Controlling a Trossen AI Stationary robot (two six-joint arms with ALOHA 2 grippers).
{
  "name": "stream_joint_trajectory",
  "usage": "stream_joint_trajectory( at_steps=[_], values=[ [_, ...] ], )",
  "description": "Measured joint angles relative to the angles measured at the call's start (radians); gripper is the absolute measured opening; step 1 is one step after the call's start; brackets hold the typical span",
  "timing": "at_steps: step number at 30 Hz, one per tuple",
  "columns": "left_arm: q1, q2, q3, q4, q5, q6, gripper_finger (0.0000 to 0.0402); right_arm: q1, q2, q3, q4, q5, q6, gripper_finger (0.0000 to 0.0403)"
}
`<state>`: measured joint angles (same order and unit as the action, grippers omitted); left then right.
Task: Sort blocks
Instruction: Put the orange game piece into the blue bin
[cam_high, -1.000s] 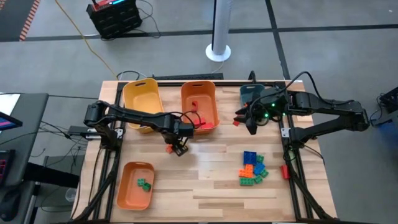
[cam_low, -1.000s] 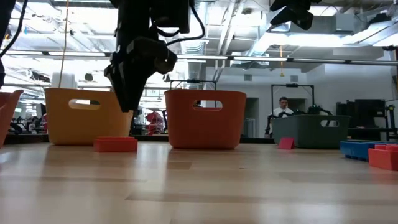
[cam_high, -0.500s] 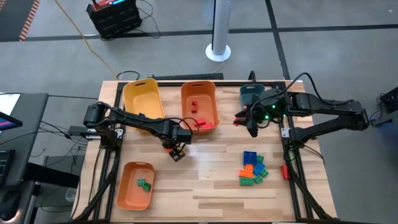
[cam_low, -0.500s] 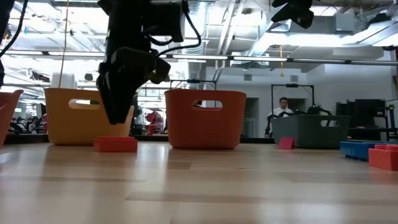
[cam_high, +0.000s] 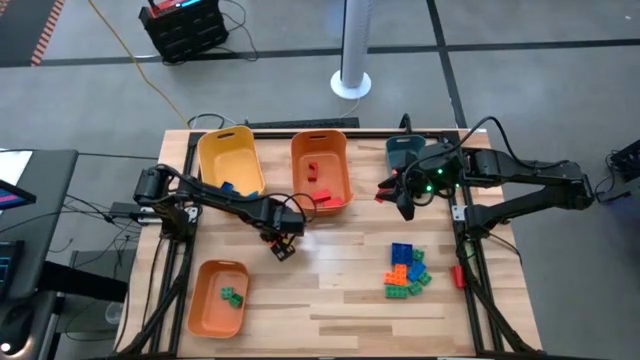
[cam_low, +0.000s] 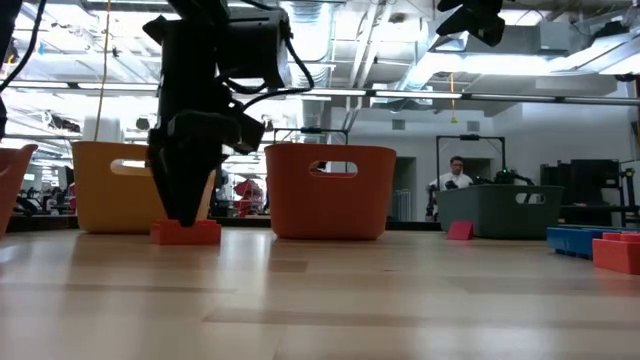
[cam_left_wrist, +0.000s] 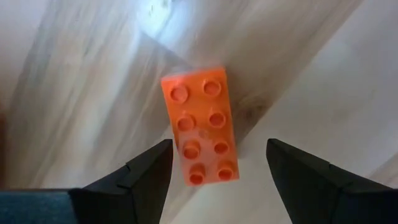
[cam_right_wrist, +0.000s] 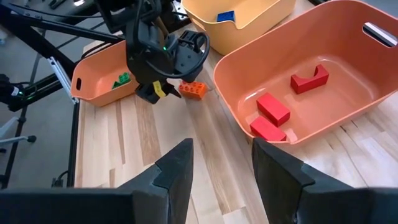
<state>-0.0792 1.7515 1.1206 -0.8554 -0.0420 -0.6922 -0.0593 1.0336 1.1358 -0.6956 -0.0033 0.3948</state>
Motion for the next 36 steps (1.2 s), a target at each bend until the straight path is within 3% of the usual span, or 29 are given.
stream_joint_trajectory(
  at_steps=[6,17,23,26,29,36],
  values=[
    [0.0,0.0,-0.02,0.047,0.0,-0.002,0.0229,0.0,0.0,0.0,0.0,0.0,0.0,0.0177],
    [0.007,-0.019,-0.015,0.012,0.067,0.025,0.0051,0.0,0.0,0.0,0.0,0.0,-0.004,0.0177],
    [0.007,-0.097,-0.003,0.0,0.067,0.056,0.0002,0.0,0.0,0.0,0.0,0.0,-0.009,0.0177],
    [0.009,-0.128,-0.004,-0.001,0.066,0.032,0.0002,0.0,0.0,0.0,-0.001,0.0,-0.011,0.0177],
    [0.01,-0.157,-0.004,0.006,0.072,-0.064,0.0027,0.0,0.0,0.0,-0.001,0.0,-0.011,0.0177],
    [-0.027,-0.13,-0.004,0.098,0.147,-0.316,0.0165,0.0,0.0,0.0,0.0,0.0,-0.015,0.0177]
  ],
)
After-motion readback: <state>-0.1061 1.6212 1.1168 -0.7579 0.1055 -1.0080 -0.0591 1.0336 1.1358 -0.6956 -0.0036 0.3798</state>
